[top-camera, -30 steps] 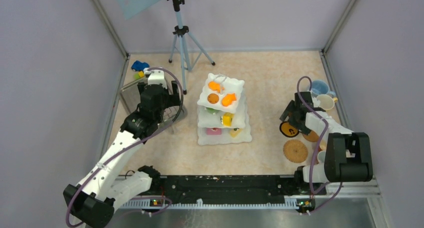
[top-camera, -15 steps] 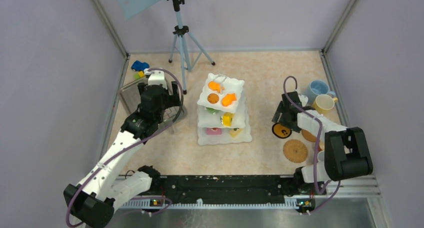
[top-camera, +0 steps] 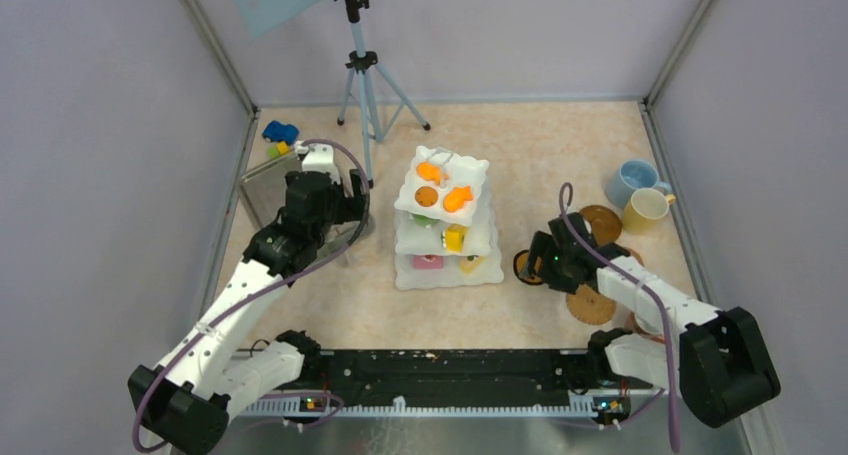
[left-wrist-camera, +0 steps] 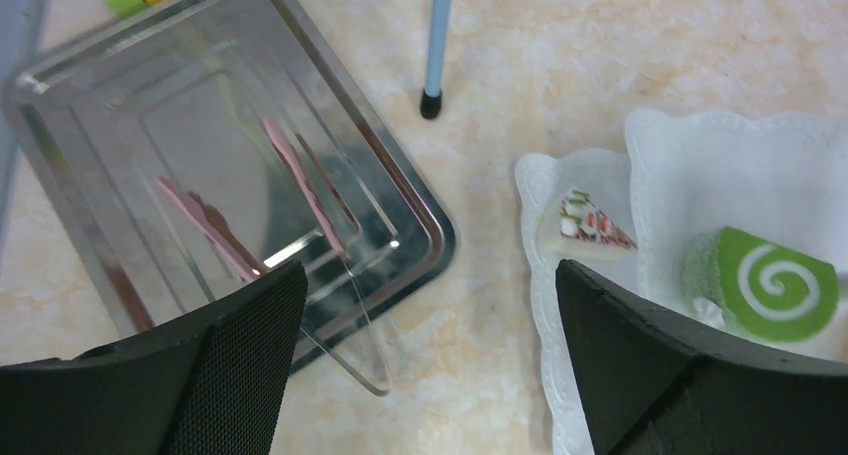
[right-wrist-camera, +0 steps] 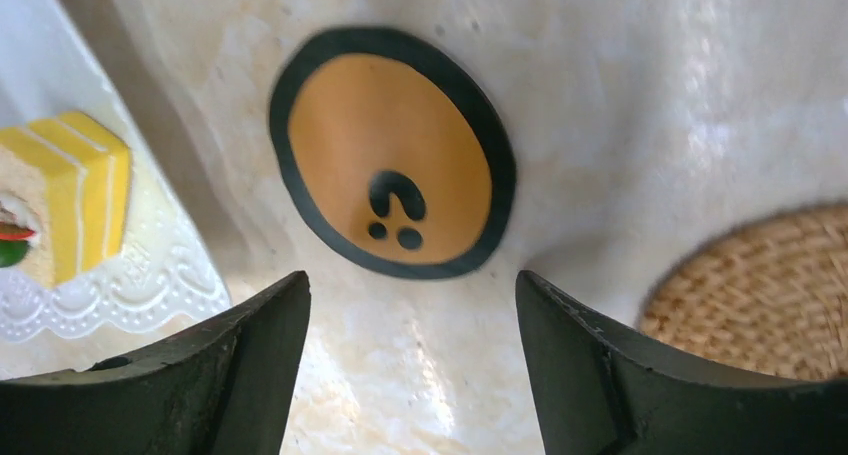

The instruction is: Serve the afternoon tea

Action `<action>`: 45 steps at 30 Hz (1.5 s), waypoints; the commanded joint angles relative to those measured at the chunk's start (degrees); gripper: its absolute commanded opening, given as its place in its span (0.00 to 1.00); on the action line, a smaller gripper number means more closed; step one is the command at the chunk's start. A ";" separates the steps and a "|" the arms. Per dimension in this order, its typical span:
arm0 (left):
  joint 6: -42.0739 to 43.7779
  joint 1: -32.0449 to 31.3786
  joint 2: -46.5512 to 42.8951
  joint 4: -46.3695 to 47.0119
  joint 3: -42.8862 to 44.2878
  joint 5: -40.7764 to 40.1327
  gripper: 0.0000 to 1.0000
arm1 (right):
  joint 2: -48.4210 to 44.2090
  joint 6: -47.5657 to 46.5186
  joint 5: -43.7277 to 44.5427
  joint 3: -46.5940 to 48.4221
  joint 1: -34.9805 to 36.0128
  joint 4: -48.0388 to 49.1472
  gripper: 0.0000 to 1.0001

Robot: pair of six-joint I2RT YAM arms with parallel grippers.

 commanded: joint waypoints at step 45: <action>-26.28 0.04 -12.00 2.98 -23.01 47.58 0.99 | -4.07 4.75 -17.23 -12.10 -0.72 14.94 0.63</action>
